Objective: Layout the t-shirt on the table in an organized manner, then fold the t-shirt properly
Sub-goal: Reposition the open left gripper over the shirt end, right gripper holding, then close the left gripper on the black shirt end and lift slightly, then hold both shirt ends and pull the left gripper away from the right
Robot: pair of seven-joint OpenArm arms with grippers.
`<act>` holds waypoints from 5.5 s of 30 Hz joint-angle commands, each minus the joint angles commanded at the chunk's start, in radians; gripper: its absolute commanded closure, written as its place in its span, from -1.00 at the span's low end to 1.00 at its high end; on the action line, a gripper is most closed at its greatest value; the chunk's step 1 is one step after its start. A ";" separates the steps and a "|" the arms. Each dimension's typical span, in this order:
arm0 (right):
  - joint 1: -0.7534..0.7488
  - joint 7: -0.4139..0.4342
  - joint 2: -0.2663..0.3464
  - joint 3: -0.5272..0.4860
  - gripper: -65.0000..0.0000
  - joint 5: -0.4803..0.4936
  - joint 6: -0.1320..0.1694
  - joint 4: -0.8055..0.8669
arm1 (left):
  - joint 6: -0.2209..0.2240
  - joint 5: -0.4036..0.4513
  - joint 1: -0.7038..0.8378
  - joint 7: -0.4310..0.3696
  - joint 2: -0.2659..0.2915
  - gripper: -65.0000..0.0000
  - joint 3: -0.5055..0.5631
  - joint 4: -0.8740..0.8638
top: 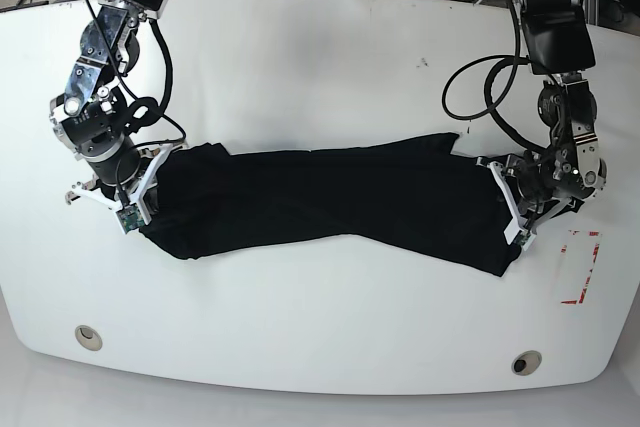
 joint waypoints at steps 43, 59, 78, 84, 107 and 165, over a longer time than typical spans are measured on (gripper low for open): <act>-0.005 0.000 0.000 0.002 1.00 0.000 0.000 0.003 | -0.032 0.321 0.129 0.005 -0.167 1.00 0.336 0.376; -0.005 0.000 0.000 0.003 1.00 -0.002 0.000 0.002 | -0.114 0.316 0.204 0.086 -0.193 1.00 0.178 0.414; -0.006 0.000 0.000 0.002 1.00 -0.002 0.000 0.002 | -0.114 0.316 0.270 0.167 -0.196 0.31 0.064 0.416; -0.006 0.000 0.000 0.002 1.00 -0.002 0.000 0.002 | -0.114 0.313 0.293 0.167 -0.192 0.28 0.041 0.416; -0.018 0.000 -0.041 0.000 1.00 0.000 0.000 0.002 | -0.114 0.242 0.396 0.169 -0.091 0.28 0.132 0.417; -0.064 0.005 -0.038 0.005 0.99 0.008 0.000 0.002 | -0.114 0.238 0.374 0.164 -0.338 0.28 0.371 0.446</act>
